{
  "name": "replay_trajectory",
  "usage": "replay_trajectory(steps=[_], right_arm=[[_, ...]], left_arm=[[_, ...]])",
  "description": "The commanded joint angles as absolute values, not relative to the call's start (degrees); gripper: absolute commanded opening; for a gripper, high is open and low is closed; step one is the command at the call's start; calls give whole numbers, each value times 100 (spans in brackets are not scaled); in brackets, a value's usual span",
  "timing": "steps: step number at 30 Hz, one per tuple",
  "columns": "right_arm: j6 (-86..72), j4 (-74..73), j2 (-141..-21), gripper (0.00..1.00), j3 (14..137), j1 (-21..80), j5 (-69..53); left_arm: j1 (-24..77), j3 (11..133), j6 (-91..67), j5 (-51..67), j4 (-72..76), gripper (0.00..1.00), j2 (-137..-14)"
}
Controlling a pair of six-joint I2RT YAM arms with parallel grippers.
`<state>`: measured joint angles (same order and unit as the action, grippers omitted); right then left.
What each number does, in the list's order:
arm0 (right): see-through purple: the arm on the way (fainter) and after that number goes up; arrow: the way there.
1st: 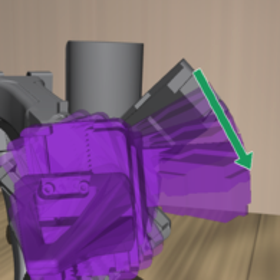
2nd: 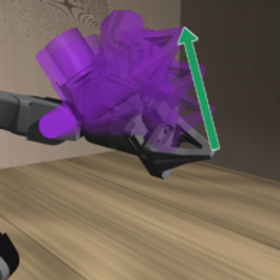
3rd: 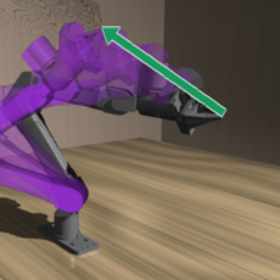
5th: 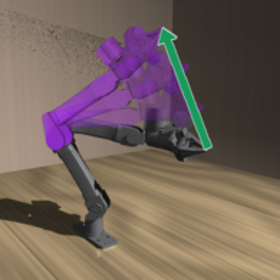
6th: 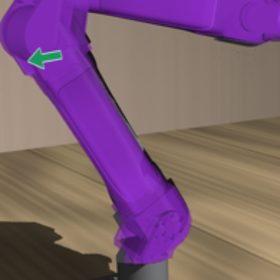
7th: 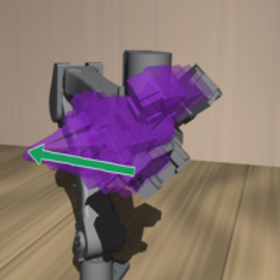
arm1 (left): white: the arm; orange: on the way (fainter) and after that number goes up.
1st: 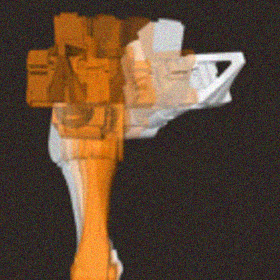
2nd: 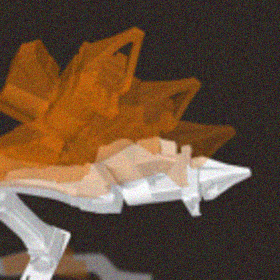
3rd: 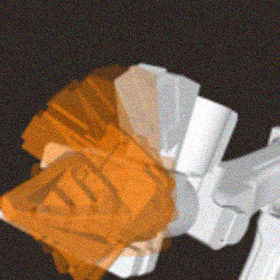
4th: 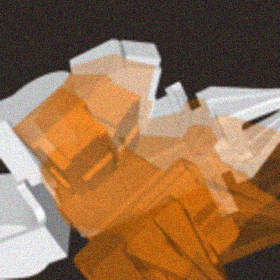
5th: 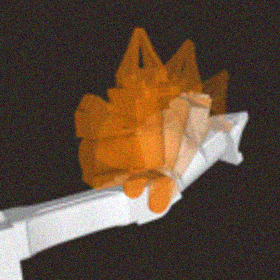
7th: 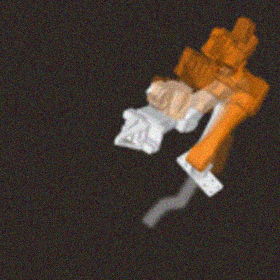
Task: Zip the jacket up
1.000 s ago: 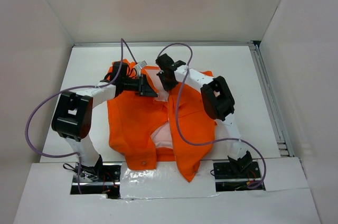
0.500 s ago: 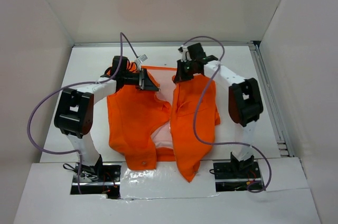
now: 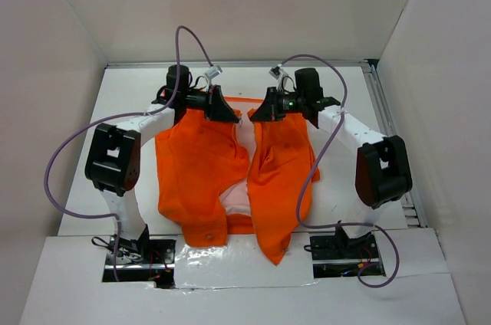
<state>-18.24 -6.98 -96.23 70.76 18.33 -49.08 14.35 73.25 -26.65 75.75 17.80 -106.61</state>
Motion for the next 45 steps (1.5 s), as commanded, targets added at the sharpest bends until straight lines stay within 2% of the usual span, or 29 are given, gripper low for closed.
replay_trajectory(steps=[1, 6, 10, 14, 20, 23, 29, 33, 37, 40, 45], right_arm=[[-1732, -156, -9185, 0, 7154, 1828, -4976], [-1415, -501, -9185, 0, 7497, 1819, -4921], [-1091, -894, -9150, 0, 7769, 2012, -5053], [-1098, -976, -8703, 0, 7534, 2250, -4687], [-1283, -1503, -8499, 0, 7497, 2610, -4027], [-1266, -1642, -8359, 0, 7497, 2768, -3536], [-1397, -1566, -7990, 0, 7260, 2559, -2682], [-1521, -1301, -7893, 0, 7049, 1856, -3391], [-1328, -986, -7954, 0, 6970, 1740, -4111], [-1196, -730, -8024, 0, 6961, 1705, -4710], [-1046, -677, -8226, 0, 7005, 1749, -4360]], left_arm=[[1670, 7734, -1987, 8569, 2496, 0, -10618], [1907, 8033, -1328, 8237, 2322, 0, -10450], [1942, 8139, -1502, 7867, 2566, 0, -10494], [1960, 8174, -1538, 6831, 2303, 0, -10521], [2196, 7665, -1758, 5285, 2812, 0, -10152], [2337, 7332, -1705, 4913, 3136, 0, -9958], [2154, 6996, -2398, 5940, 4525, 0, -10036], [1864, 7119, -3180, 6871, 5403, 0, -10501], [1653, 7697, -3700, 7871, 5976, 0, -11029], [1635, 8023, -3893, 8182, 6090, 0, -11337], [1574, 8375, -4411, 8498, 6784, 0, -11724]])
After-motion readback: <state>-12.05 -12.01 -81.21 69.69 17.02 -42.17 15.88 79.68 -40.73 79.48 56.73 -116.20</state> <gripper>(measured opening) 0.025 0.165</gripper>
